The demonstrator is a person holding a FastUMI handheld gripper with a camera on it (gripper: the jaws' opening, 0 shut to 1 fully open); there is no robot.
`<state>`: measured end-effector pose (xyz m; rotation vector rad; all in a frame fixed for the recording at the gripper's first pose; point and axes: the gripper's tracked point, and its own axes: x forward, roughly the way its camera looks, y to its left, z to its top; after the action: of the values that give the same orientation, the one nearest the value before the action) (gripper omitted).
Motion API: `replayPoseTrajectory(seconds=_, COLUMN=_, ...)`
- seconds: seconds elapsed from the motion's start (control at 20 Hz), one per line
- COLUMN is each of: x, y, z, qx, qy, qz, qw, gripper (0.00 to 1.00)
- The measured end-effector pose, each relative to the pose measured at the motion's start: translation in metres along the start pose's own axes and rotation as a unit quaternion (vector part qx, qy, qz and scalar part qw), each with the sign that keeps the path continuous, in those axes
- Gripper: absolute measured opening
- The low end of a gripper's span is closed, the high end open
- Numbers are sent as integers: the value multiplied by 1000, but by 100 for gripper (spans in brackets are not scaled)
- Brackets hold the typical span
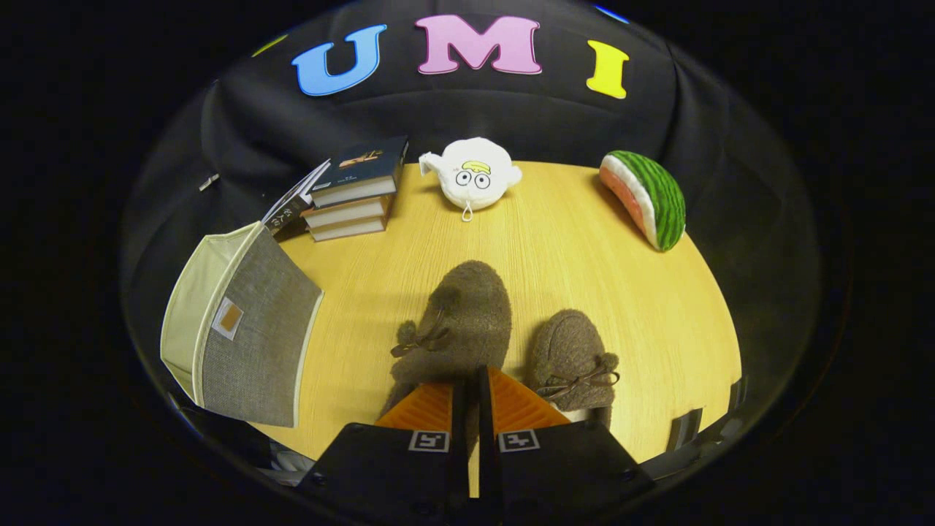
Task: Open the storage box then place both shoes into the box .Put the left shoe in first, then the right shoe, with the right side of both shoes facing outward in a uniform manner.
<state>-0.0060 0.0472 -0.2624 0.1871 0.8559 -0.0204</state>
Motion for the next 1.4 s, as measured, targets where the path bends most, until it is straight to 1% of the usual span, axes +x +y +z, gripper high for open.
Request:
replayPoseTrajectory(seconds=0.1, x=-1, y=2, z=-7, qx=2, qy=10, qz=-3, qw=1000, gripper=10)
replayPoseTrajectory(seconds=0.15, x=-3, y=5, z=-4, qx=5, qy=8, qz=-1, qw=1000, gripper=7)
replayPoseTrajectory(seconds=0.25, x=-13, y=13, z=0, qx=10, qy=4, qz=9, qw=1000, gripper=7)
replayPoseTrajectory(seconds=0.45, x=-52, y=38, z=28, qx=7, qy=-19, qz=32, qw=999, gripper=7)
replayPoseTrajectory(seconds=0.7, x=-105, y=100, z=82, qx=24, qy=-50, qz=90, qw=994, gripper=7)
replayPoseTrajectory(seconds=0.8, x=-119, y=135, z=99, qx=35, qy=-51, qz=118, qw=991, gripper=7)
replayPoseTrajectory(seconds=0.9, x=-125, y=176, z=108, qx=52, qy=-37, qz=149, qw=987, gripper=6)
replayPoseTrajectory(seconds=0.95, x=-126, y=198, z=111, qx=60, qy=-31, qz=165, qw=984, gripper=7)
replayPoseTrajectory(seconds=1.05, x=-120, y=238, z=111, qx=57, qy=-11, qz=184, qw=981, gripper=7)
replayPoseTrajectory(seconds=1.2, x=-99, y=289, z=98, qx=45, qy=21, qz=197, qw=979, gripper=7)
replayPoseTrajectory(seconds=1.4, x=-72, y=333, z=70, qx=35, qy=72, qz=194, qw=978, gripper=7)
